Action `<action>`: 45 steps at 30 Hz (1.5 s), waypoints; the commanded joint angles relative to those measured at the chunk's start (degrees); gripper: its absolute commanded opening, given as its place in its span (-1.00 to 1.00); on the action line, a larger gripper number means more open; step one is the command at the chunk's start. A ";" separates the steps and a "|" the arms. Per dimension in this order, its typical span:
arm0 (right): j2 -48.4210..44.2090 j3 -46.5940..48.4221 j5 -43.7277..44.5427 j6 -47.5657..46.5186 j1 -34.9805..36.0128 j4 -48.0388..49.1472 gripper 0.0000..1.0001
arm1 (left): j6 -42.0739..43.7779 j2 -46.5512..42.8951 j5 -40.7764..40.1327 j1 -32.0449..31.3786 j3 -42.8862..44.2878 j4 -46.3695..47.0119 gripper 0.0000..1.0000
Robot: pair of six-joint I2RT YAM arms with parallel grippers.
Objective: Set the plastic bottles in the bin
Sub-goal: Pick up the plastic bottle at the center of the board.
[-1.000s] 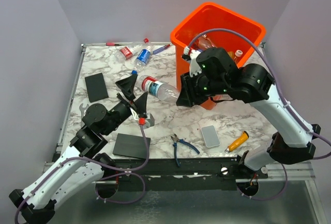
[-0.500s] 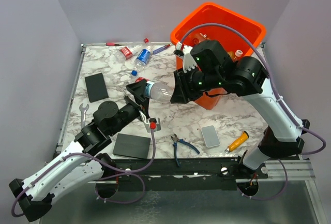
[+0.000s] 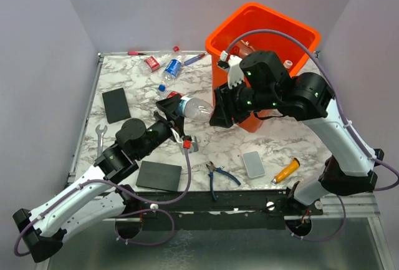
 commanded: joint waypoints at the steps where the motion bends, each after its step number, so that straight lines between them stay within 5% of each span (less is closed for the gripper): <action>1: -3.39 1.47 -1.49 -1.06 0.55 2.80 0.26 | -10.23 0.17 -1.07 0.13 1.72 4.82 -0.07; 5: -8.29 -1.71 1.76 -1.93 0.55 10.10 0.54 | -22.09 0.61 0.25 0.08 3.05 6.24 -0.19; 13: -30.09 -28.10 6.22 -6.29 0.55 49.16 0.67 | -57.93 3.15 13.50 0.08 5.94 6.65 -0.28; 19: -29.84 -32.00 7.34 -8.89 0.62 59.98 0.70 | -85.47 7.56 23.37 0.07 7.49 13.77 -0.28; 23: -25.68 -30.94 6.85 -8.71 0.55 62.44 0.71 | -94.58 8.46 26.55 0.11 7.89 18.53 -0.28; 32: -16.13 -24.77 5.21 -7.96 0.55 59.53 0.67 | -96.55 8.07 28.18 0.10 7.63 19.70 -0.32; 36: -12.72 -21.06 5.84 -7.27 0.55 55.93 0.42 | -95.99 7.77 28.50 0.07 7.05 19.70 -0.33; 41: -12.06 -20.08 6.00 -6.72 0.55 54.36 -0.28 | -94.54 6.36 27.19 0.13 5.86 19.72 -0.31; 45: -11.41 -17.94 5.69 -6.62 0.55 51.29 -0.83 | -93.63 5.59 25.73 0.14 5.27 19.71 -0.08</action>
